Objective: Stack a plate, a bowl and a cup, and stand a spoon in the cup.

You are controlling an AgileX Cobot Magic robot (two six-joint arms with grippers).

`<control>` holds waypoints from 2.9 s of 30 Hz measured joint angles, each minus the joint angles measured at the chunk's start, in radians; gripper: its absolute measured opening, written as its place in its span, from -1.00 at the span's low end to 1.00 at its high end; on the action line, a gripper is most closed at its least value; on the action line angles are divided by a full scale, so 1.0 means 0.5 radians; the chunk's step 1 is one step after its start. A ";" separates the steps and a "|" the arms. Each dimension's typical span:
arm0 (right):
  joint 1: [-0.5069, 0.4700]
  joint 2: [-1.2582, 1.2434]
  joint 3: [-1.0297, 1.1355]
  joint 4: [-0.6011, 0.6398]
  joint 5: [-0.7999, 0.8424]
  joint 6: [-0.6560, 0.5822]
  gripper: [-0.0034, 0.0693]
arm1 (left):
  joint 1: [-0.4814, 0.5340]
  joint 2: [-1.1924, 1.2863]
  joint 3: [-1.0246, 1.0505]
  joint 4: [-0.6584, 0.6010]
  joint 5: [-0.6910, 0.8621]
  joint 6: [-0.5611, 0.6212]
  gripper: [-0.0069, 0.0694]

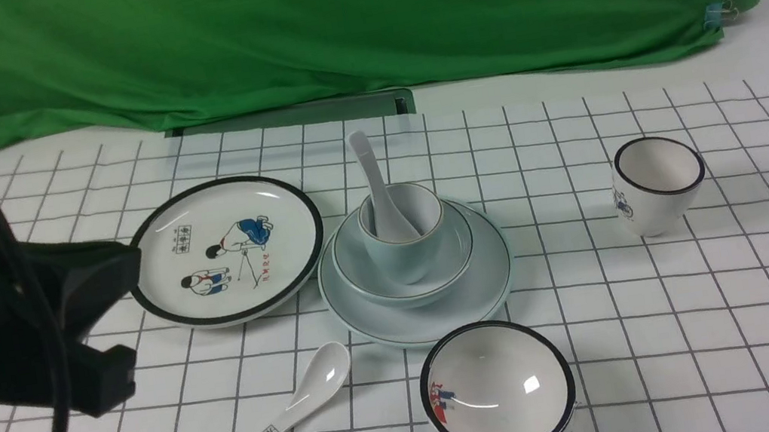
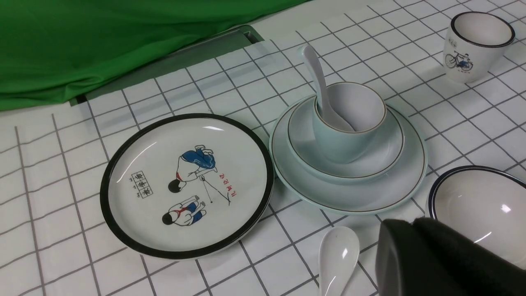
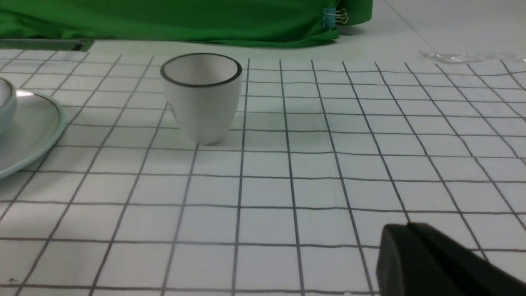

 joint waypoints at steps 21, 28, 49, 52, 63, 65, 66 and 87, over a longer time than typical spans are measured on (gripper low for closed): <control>0.000 -0.001 0.000 0.000 0.002 0.026 -0.69 | 0.000 0.000 0.000 0.000 0.000 0.000 -0.89; 0.000 -0.001 0.000 0.002 0.002 0.027 -0.66 | 0.000 -0.049 0.139 0.032 -0.222 0.007 -0.89; 0.000 -0.001 0.002 0.002 0.000 0.031 -0.51 | 0.562 -1.237 1.551 0.053 -1.420 0.030 -0.89; 0.000 -0.001 0.002 0.002 0.000 0.031 -0.49 | 0.725 -1.319 1.576 0.073 -1.334 0.007 -0.89; 0.000 -0.001 0.002 0.002 0.000 0.031 -0.42 | 0.972 -1.571 1.576 -0.016 -0.805 0.003 -0.89; 0.000 -0.001 0.002 0.002 0.000 0.031 -0.42 | 1.022 -1.580 1.576 -0.120 -0.665 0.010 -0.89; 0.000 -0.001 0.002 0.002 0.000 0.031 -0.42 | 1.033 -1.580 1.576 -0.148 -0.637 0.021 -0.89; 0.000 -0.001 0.002 0.002 0.000 0.031 -0.25 | 0.898 -1.580 1.576 -0.338 -0.602 0.126 -0.89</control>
